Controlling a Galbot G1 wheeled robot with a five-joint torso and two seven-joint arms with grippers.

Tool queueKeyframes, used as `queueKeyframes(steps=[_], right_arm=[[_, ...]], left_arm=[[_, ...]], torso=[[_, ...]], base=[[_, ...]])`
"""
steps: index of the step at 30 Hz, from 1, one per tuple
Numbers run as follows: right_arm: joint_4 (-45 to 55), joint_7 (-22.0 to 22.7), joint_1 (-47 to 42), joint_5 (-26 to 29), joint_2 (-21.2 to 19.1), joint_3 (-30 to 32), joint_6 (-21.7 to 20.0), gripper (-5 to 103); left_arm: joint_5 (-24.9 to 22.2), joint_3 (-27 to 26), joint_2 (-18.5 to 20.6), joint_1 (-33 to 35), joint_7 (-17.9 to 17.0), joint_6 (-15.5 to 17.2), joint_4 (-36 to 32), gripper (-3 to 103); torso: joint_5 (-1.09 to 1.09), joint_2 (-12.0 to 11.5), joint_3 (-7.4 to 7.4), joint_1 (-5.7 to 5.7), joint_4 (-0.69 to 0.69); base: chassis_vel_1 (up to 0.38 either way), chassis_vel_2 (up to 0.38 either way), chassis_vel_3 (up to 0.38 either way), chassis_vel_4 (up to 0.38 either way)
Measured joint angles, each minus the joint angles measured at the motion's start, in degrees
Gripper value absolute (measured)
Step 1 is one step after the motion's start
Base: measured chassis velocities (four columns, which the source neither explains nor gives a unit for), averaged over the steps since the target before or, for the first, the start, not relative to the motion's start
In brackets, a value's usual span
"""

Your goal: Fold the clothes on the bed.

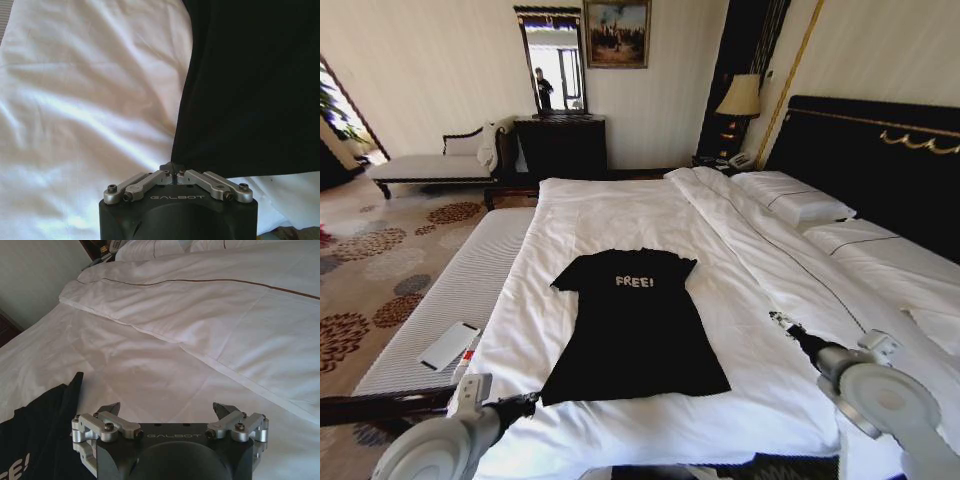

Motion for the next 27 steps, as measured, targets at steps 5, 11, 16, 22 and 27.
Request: queueKeyframes(steps=[5,11,16,22,27], right_arm=[[-0.4,-0.1,0.9,-0.3,-0.3,-0.6,0.0,100],[-1.2,-0.6,1.8,-1.0,-1.3,-1.5,0.0,100],[-2.5,-1.1,3.9,-1.5,-1.7,-3.3,0.3,100],[-4.9,-3.6,6.9,-1.0,-2.0,-6.0,1.8,100],[-8.6,-9.5,12.3,3.0,-2.1,-10.0,4.0,100]], left_arm=[[-0.4,-0.9,1.1,1.7,-0.7,-0.1,0.1,0],[-0.3,-1.1,1.2,4.0,-1.1,-0.1,0.1,0],[0.0,-1.1,0.6,2.8,-1.0,-0.1,0.1,0],[-0.2,-1.7,-1.2,0.5,-0.9,0.1,0.2,5],[-0.2,-4.0,-2.5,0.2,-0.9,0.1,0.2,27]], torso=[[0.00,0.0,0.00,0.00,-0.01],[0.01,0.0,0.00,0.00,-0.01],[0.01,0.0,0.00,0.00,0.00],[0.01,0.0,0.00,0.00,0.00],[0.01,0.0,0.00,0.00,0.00]], base=[[0.000,0.000,0.000,0.000],[0.000,0.000,0.000,0.000],[0.000,0.000,0.000,0.000],[0.000,0.000,0.000,0.000],[0.000,0.000,0.000,0.000]])
